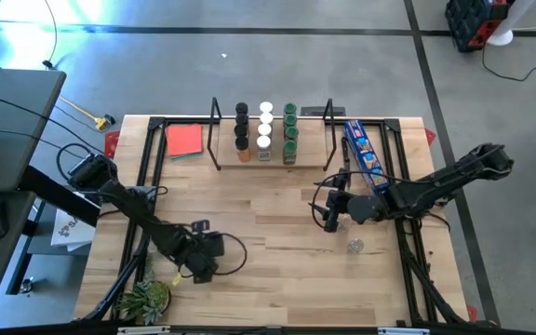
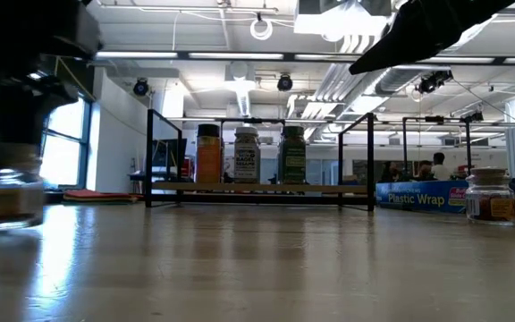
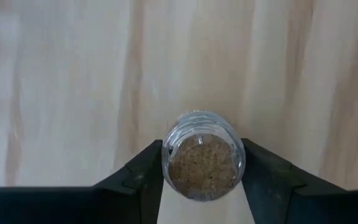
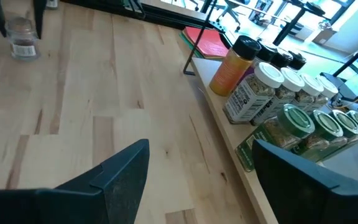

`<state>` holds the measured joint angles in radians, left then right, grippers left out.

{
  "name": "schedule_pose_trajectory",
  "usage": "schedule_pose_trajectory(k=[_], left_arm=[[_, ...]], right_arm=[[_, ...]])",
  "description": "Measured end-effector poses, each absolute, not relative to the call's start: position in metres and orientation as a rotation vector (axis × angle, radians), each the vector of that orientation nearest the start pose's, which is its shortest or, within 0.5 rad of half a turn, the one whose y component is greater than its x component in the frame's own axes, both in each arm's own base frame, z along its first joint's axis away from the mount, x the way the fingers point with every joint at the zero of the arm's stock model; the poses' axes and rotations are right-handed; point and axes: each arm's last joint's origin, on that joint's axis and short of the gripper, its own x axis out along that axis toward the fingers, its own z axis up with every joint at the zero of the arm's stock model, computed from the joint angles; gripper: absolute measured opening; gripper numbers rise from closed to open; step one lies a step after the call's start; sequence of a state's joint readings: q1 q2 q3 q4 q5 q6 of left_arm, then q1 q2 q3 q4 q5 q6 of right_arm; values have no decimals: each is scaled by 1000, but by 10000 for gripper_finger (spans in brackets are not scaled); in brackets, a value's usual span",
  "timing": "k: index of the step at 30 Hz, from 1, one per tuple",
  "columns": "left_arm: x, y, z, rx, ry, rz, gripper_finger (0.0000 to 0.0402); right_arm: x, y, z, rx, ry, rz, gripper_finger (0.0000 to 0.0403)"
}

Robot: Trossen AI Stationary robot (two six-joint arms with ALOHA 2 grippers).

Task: Shelf spices
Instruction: Put the brown seasoning bottle on the shelf

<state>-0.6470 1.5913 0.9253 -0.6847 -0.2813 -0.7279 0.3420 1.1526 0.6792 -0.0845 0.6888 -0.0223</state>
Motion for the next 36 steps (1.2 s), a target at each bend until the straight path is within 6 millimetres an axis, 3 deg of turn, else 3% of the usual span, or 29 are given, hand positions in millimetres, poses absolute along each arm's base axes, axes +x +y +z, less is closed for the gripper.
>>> schedule_pose_trajectory(k=[5, 11, 16, 21, 28, 32, 36], left_arm=[[255, -139, 173, -1, 1067, 162, 166], [317, -93, 166, 58, 853, 106, 166], [367, -54, 164, 47, 815, 99, 166], [401, -40, 167, 65, 790, 127, 186], [413, -30, 170, 64, 775, 118, 289], [411, -30, 173, 66, 785, 121, 300], [399, -43, 188, 85, 808, 162, 302]], right_arm=[[226, 66, 239, -283, 485, -316, 279], [224, 71, 239, -284, 482, -297, 279], [223, 74, 238, -276, 481, -288, 279], [222, 74, 236, -233, 499, -287, 279], [217, 74, 228, -129, 579, -273, 279], [215, 73, 225, -76, 605, -282, 279], [215, 75, 216, -66, 656, -200, 279]])
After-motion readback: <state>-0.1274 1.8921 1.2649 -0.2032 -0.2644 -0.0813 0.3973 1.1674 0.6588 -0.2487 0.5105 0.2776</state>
